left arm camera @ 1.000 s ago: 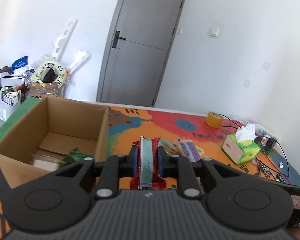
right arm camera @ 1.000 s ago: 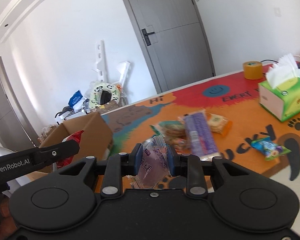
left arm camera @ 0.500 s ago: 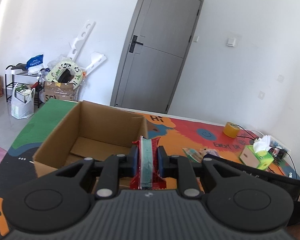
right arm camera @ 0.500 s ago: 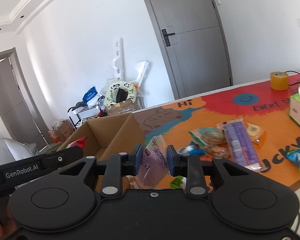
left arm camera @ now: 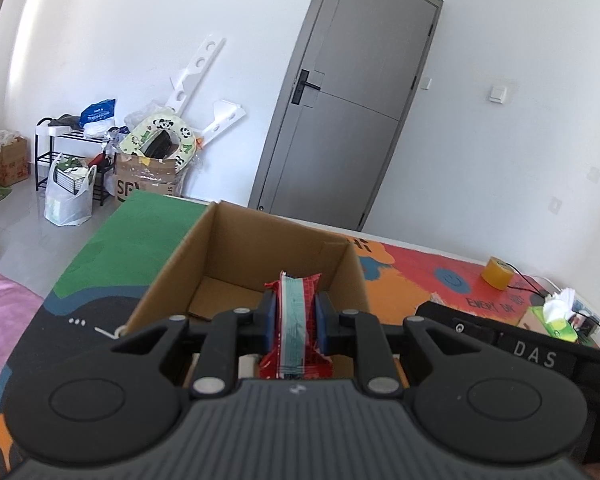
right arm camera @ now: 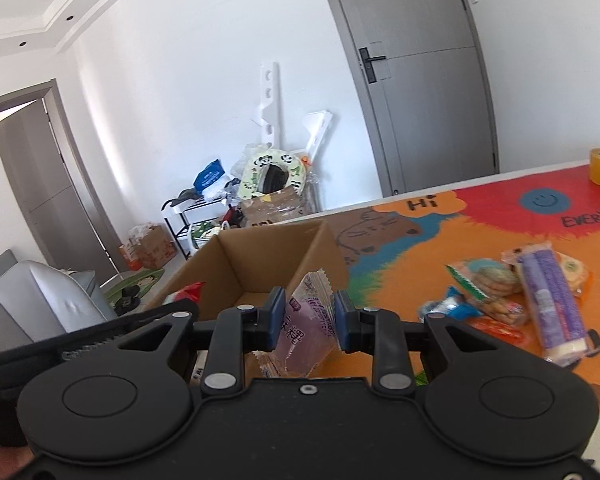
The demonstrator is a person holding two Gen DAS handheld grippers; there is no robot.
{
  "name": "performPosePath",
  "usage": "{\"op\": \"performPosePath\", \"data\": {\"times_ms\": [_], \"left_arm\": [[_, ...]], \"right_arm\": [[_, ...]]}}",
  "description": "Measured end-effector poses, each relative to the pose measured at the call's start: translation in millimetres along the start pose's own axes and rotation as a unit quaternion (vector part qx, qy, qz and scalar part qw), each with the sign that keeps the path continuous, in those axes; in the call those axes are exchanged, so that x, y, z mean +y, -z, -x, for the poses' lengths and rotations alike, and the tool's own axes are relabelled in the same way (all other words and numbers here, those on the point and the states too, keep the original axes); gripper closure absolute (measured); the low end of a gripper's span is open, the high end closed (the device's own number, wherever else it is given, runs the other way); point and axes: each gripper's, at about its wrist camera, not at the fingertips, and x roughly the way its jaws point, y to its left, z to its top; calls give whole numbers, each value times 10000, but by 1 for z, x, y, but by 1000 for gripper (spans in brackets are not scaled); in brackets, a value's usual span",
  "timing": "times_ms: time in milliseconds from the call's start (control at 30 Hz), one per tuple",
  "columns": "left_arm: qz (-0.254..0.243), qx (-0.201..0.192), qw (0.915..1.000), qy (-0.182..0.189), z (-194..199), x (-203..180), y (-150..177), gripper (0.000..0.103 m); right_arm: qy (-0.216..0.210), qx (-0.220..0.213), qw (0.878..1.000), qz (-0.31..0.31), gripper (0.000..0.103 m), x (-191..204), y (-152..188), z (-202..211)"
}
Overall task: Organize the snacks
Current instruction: 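Carry both snacks over the cardboard box and open both grippers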
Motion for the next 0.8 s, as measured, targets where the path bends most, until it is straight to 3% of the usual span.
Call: {"op": "performPosePath", "data": {"times_ms": [533,800], "left_arm": [[240,5,9995,-198,-33,30,-25,84],[422,-47,9988,-245,-23,38,-29,74]], "right_arm": [[-261,62,9996,105,75,34,-16,-40],[-238,126,9996,99,75,40,-20,-51]]}}
